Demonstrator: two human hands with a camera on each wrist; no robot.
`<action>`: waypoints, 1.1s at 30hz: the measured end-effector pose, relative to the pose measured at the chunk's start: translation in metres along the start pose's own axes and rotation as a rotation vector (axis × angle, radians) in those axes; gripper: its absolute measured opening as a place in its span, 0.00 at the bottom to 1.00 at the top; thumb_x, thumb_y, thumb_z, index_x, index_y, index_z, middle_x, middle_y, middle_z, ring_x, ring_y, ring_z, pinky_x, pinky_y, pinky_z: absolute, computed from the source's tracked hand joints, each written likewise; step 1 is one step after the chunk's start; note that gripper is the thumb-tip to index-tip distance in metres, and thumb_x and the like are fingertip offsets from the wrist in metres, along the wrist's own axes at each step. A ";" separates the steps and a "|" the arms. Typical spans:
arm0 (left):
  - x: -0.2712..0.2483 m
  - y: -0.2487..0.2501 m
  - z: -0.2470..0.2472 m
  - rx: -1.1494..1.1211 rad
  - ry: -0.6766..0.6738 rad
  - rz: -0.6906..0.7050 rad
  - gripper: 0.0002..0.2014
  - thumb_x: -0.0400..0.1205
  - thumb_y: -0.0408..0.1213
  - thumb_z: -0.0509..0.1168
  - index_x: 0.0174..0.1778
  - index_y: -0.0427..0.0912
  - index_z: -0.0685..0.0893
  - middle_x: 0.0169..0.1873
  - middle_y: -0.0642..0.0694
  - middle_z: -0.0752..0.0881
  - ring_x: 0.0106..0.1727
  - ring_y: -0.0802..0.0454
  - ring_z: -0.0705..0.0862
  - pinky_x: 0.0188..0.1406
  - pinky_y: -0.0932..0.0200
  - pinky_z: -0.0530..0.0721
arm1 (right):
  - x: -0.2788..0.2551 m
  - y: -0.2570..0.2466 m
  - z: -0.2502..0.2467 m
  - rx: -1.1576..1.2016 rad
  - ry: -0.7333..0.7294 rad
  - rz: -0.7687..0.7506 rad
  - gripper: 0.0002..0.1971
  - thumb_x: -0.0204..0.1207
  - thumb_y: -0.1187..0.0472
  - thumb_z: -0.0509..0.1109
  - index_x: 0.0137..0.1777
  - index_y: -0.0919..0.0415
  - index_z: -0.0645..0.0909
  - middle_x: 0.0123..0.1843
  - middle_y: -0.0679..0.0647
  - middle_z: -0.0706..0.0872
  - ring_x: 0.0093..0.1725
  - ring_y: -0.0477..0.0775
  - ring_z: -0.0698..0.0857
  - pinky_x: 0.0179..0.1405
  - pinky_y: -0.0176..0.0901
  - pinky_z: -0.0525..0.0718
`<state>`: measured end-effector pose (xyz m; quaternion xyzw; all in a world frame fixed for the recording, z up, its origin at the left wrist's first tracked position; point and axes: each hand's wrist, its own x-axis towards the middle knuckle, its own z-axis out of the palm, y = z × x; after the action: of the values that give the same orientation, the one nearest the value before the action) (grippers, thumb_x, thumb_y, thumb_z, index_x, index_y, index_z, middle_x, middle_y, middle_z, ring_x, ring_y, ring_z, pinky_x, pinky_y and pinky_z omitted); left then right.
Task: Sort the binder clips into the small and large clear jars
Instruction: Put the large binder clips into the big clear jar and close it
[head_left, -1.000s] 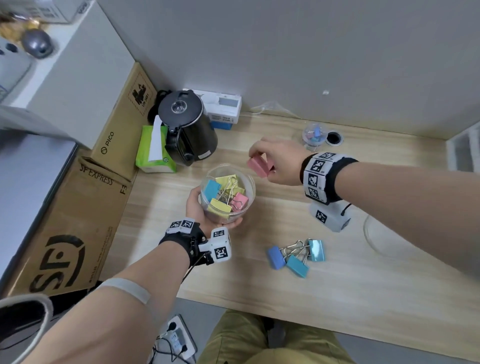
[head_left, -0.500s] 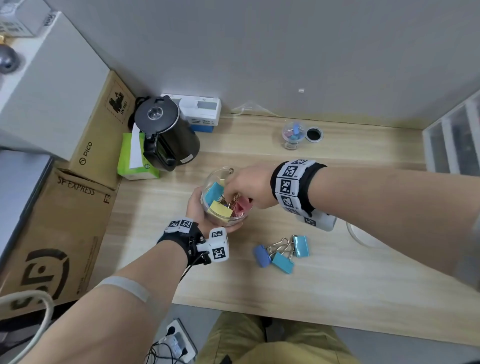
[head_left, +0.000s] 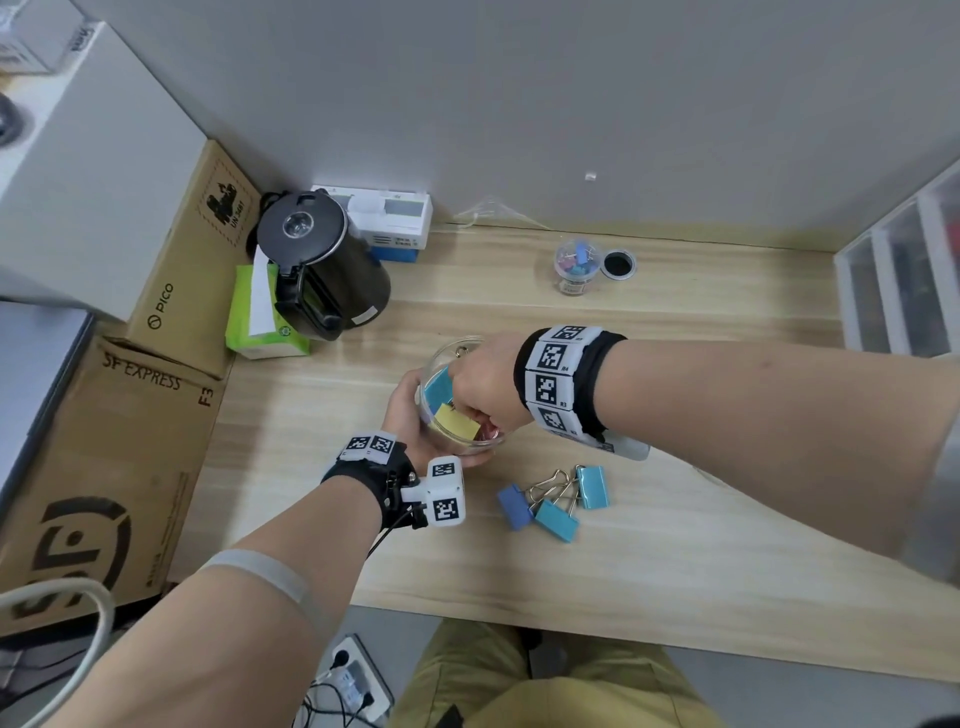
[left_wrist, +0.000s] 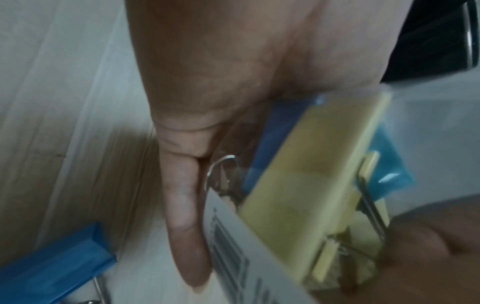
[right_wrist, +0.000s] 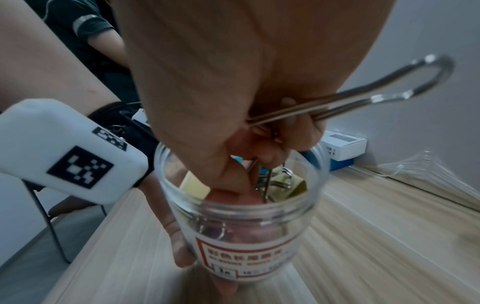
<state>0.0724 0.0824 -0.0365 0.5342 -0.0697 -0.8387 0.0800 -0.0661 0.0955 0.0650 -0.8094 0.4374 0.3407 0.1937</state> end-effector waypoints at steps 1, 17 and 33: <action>0.000 -0.001 0.001 -0.008 0.002 0.001 0.38 0.72 0.62 0.67 0.74 0.42 0.83 0.64 0.27 0.87 0.61 0.22 0.86 0.61 0.30 0.83 | 0.000 -0.002 -0.001 0.002 0.018 -0.002 0.09 0.77 0.57 0.73 0.56 0.56 0.86 0.61 0.51 0.83 0.52 0.55 0.82 0.36 0.43 0.73; -0.007 0.001 -0.002 -0.011 -0.035 0.052 0.36 0.75 0.62 0.65 0.73 0.40 0.83 0.63 0.30 0.88 0.62 0.23 0.86 0.56 0.31 0.85 | -0.008 0.005 0.013 0.475 0.407 -0.078 0.20 0.68 0.64 0.75 0.59 0.56 0.77 0.55 0.49 0.73 0.49 0.50 0.76 0.43 0.42 0.75; -0.012 -0.017 -0.003 -0.062 -0.182 0.179 0.26 0.79 0.62 0.65 0.58 0.42 0.85 0.49 0.31 0.88 0.43 0.25 0.89 0.38 0.35 0.85 | 0.001 -0.022 0.026 0.960 0.704 0.014 0.14 0.76 0.68 0.68 0.60 0.59 0.73 0.54 0.51 0.86 0.52 0.51 0.86 0.53 0.47 0.85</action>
<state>0.0794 0.1011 -0.0304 0.4447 -0.0981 -0.8750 0.1645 -0.0574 0.1230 0.0463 -0.6927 0.5860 -0.1826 0.3788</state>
